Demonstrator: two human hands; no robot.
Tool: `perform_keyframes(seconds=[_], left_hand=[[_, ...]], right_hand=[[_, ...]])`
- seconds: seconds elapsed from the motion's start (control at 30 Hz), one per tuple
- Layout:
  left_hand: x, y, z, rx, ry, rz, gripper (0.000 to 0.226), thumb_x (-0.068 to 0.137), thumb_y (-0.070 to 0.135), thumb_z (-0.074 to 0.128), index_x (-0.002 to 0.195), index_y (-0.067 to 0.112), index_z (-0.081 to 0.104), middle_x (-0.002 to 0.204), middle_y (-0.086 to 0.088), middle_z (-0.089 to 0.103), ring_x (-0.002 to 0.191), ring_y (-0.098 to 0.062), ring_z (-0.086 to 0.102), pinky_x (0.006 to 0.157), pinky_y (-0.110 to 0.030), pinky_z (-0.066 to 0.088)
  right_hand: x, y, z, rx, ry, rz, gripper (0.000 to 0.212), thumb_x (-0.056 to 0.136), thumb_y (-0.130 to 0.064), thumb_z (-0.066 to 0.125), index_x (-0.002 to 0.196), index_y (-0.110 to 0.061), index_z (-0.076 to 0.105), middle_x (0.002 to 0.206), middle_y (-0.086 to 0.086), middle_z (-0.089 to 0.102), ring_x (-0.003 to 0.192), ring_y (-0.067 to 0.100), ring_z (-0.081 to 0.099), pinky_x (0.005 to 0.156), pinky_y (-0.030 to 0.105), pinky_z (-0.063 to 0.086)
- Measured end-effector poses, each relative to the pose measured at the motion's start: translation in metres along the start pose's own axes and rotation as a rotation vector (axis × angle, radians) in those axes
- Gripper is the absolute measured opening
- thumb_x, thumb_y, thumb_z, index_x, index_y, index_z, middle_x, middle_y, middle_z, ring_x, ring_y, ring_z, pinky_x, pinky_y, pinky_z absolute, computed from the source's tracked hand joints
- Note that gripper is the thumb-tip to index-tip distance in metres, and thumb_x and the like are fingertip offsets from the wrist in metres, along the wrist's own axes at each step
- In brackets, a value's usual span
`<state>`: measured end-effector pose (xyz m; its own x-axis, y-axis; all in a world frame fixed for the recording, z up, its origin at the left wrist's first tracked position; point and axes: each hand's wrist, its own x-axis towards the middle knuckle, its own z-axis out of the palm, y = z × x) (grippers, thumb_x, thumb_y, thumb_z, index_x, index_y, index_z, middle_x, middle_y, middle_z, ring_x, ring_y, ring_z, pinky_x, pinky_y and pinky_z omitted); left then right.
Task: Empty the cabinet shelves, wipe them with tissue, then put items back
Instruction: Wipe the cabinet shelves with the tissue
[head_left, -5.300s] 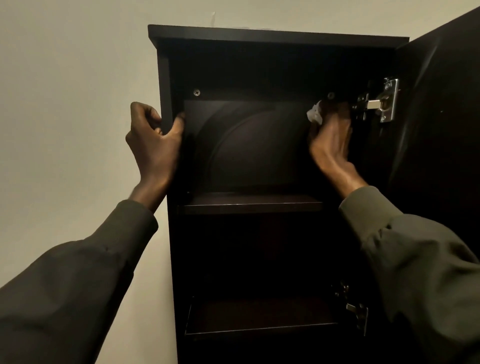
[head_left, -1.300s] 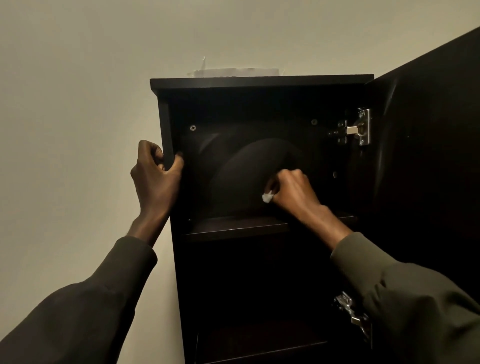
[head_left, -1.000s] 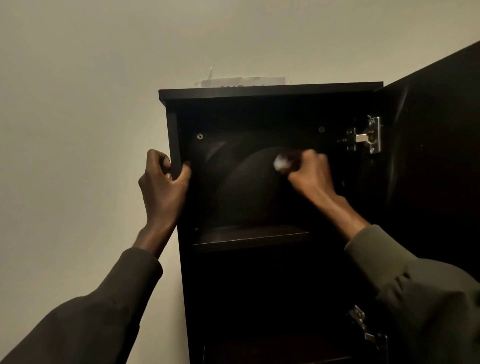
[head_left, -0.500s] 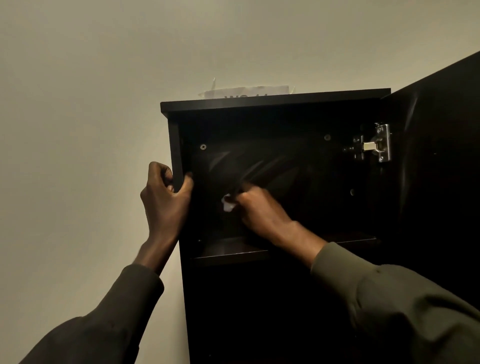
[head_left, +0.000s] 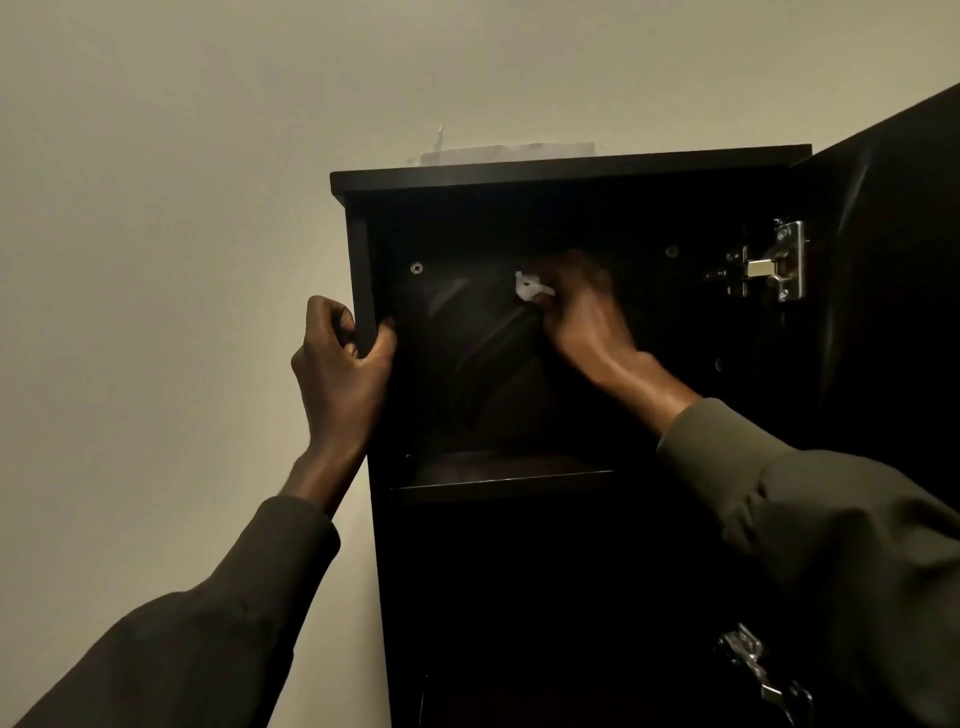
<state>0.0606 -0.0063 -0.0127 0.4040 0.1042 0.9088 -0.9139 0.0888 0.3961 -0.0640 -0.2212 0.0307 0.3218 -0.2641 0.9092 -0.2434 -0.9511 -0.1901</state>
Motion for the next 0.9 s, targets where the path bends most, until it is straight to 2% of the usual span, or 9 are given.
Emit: perform_keyframes(seconds=[0.07,0.2,0.33,0.43,0.5,0.6,0.7,0.8,0.9], left_hand=[[0.0,-0.001,0.0,-0.004,0.009,-0.004,0.031,0.087,0.018,0.07,0.085,0.01,0.041,0.066,0.008,0.04,0.054,-0.006,0.04,0.052,-0.003,0.033],[0.0,-0.003,0.001,-0.003,0.014,0.001,0.031,0.087,0.02,0.07,0.085,0.011,0.04,0.066,0.007,0.039,0.054,-0.006,0.039,0.051,-0.005,0.032],[-0.001,0.0,0.001,0.006,0.011,-0.007,0.031,0.087,0.02,0.069,0.086,0.01,0.04,0.066,0.008,0.039,0.055,-0.006,0.039,0.052,-0.003,0.031],[-0.002,0.0,0.001,0.01,0.008,-0.008,0.031,0.087,0.021,0.069,0.086,0.01,0.04,0.066,0.007,0.039,0.055,-0.007,0.038,0.051,-0.003,0.029],[-0.002,0.0,0.001,0.003,0.008,-0.008,0.031,0.087,0.021,0.069,0.085,0.01,0.04,0.066,0.007,0.039,0.055,-0.007,0.038,0.05,-0.004,0.029],[-0.001,0.001,0.001,-0.004,0.008,-0.006,0.032,0.087,0.02,0.07,0.085,0.01,0.04,0.067,0.008,0.039,0.055,-0.007,0.039,0.051,-0.003,0.031],[-0.001,0.001,0.0,-0.002,0.006,-0.006,0.032,0.087,0.02,0.07,0.085,0.01,0.04,0.067,0.008,0.039,0.055,-0.006,0.039,0.052,-0.003,0.031],[-0.001,0.0,0.0,0.002,0.008,-0.005,0.032,0.087,0.021,0.07,0.085,0.01,0.04,0.066,0.009,0.039,0.055,-0.005,0.039,0.052,-0.003,0.031],[-0.001,0.0,0.001,0.001,0.012,-0.003,0.032,0.087,0.022,0.069,0.086,0.01,0.04,0.067,0.009,0.038,0.055,-0.005,0.039,0.052,-0.002,0.031]], right_hand=[[-0.006,-0.009,0.009,-0.014,-0.065,-0.052,0.038,0.093,-0.017,0.056,0.131,-0.017,0.055,0.134,0.009,0.053,0.123,0.023,0.052,0.105,0.037,0.044],[-0.039,-0.033,0.033,-0.054,-0.274,-0.345,0.02,0.084,-0.009,0.064,0.102,-0.009,0.071,0.103,0.01,0.068,0.097,0.028,0.067,0.083,0.039,0.055],[-0.068,-0.044,0.042,-0.133,-0.494,-0.474,0.017,0.086,-0.013,0.064,0.101,-0.014,0.072,0.104,0.007,0.065,0.094,0.024,0.066,0.079,0.038,0.056],[-0.063,-0.041,0.03,-0.141,-0.632,-0.408,0.02,0.084,-0.011,0.068,0.102,-0.015,0.074,0.104,0.006,0.07,0.095,0.019,0.067,0.082,0.036,0.056],[-0.053,-0.032,0.012,-0.092,-0.563,-0.261,0.02,0.08,-0.013,0.072,0.099,-0.018,0.075,0.1,0.003,0.072,0.093,0.016,0.068,0.082,0.033,0.056],[-0.041,-0.009,-0.017,-0.067,-0.226,-0.03,0.021,0.081,-0.018,0.07,0.102,-0.016,0.074,0.1,0.006,0.073,0.095,0.02,0.069,0.084,0.032,0.056],[-0.033,0.021,-0.04,-0.132,0.062,0.18,0.021,0.09,-0.027,0.066,0.107,-0.016,0.072,0.099,0.006,0.072,0.085,0.019,0.068,0.07,0.025,0.053],[-0.033,0.041,-0.047,-0.256,0.13,0.298,0.018,0.092,-0.022,0.064,0.108,-0.013,0.066,0.101,0.007,0.068,0.081,0.017,0.066,0.059,0.022,0.047],[-0.044,0.034,-0.045,-0.231,0.07,0.254,0.016,0.089,-0.02,0.069,0.104,-0.014,0.068,0.096,0.005,0.068,0.081,0.017,0.068,0.06,0.024,0.053]])
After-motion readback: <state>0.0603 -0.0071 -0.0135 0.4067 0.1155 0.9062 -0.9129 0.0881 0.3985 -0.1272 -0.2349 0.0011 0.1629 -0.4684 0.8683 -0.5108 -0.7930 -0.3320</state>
